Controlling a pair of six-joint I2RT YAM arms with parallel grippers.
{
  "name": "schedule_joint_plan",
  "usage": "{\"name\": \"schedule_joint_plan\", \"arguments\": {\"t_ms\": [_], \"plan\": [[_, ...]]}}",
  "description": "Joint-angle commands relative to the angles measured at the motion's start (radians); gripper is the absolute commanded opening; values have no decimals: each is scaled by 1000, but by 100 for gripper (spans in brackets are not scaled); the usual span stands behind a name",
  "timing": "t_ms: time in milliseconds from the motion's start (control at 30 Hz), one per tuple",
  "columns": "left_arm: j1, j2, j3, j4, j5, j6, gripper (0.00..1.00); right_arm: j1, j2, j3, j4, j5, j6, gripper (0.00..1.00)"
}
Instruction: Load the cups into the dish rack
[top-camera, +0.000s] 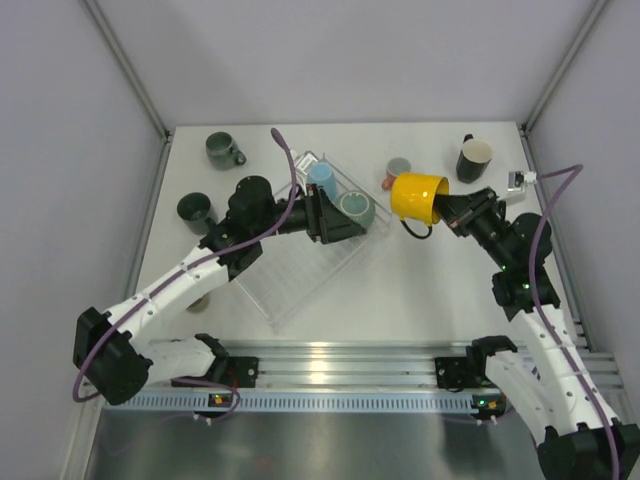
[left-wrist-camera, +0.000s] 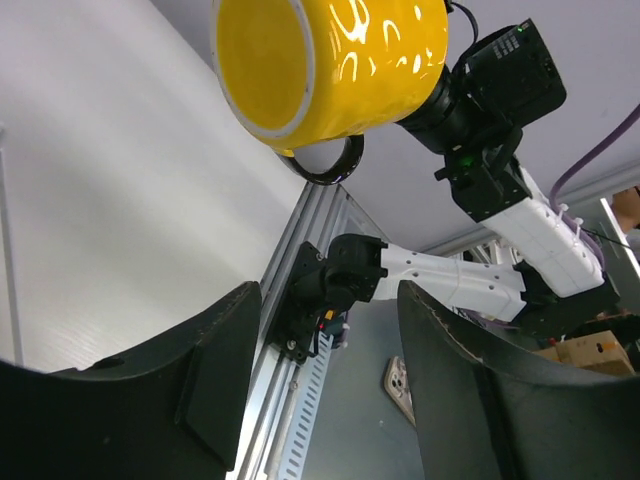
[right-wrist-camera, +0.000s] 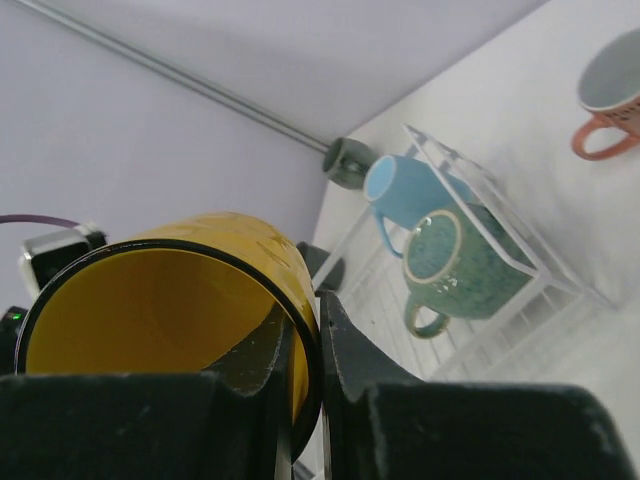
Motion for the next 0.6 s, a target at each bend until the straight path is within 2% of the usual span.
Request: {"name": "schedule_joint_plan", "arguments": {"t_ms": [0,100,233,567], "plan": [[2,-5,-27,213,40,-65,63,4,-18,-16,330,-67,195,0],[2,15,-30,276,54,-85,64,19,-3,-25,410,-75,244,0],[-1,52,-15,328,88,-103,65,48,14,-18,428,-60,240,0],[-31,111,-10,458,69,-122,66,108,89,-22,571,-40,312,0]]}}
